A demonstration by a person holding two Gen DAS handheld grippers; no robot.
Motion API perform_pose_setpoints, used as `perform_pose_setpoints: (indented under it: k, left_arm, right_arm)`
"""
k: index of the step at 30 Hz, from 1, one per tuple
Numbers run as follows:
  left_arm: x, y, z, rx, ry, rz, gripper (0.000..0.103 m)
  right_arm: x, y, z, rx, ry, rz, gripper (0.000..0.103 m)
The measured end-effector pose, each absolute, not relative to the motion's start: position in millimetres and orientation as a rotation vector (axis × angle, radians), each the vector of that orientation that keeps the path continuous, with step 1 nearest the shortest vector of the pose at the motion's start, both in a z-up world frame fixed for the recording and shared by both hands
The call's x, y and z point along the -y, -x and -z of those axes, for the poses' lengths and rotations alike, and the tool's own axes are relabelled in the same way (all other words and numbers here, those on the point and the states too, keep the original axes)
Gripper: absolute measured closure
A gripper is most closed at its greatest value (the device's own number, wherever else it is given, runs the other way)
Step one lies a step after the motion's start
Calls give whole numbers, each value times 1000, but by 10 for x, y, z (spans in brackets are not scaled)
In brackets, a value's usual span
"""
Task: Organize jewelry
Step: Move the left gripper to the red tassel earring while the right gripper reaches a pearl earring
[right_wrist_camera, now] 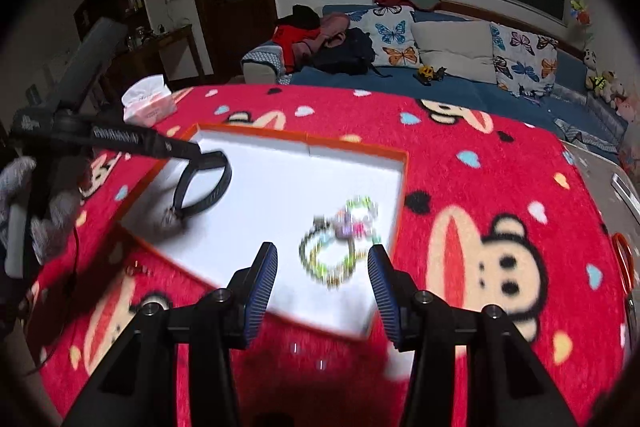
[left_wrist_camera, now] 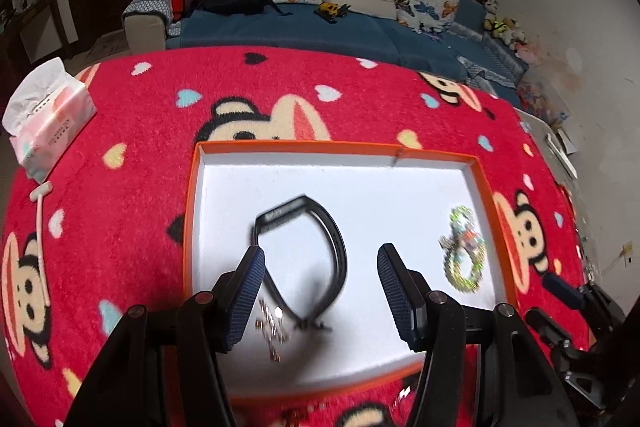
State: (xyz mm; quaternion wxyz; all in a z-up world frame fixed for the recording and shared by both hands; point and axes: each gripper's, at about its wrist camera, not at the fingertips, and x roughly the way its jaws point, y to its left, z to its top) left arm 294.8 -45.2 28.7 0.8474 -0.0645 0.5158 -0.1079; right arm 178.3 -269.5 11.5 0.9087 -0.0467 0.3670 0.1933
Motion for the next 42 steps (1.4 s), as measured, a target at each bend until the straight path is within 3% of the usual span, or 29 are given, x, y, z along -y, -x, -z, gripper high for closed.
perform_pose_setpoints:
  k: [8,19,29,34,42]
  left_arm:
    - [317,-2322,-392,-1057,109,268,40]
    - [213,-1681,-120,-1081,24,313,40]
    - [248,-1458,25,-1051,-74,370,40]
    - [284,-1429,108,-1053,-109,405,41]
    - [359,-1494,224,-1056,-157,421,45]
  right_arm:
    - [2802,-1557,254,-852,98,-364,53]
    - [2727,-1513,471,-868,138,-340,76]
    - [2646,-1541,543,-848,162,-294,82]
    - [2613,-1531,547,-832,191,-278,93]
    - [2676,-1502,528,-830,154,-290,93]
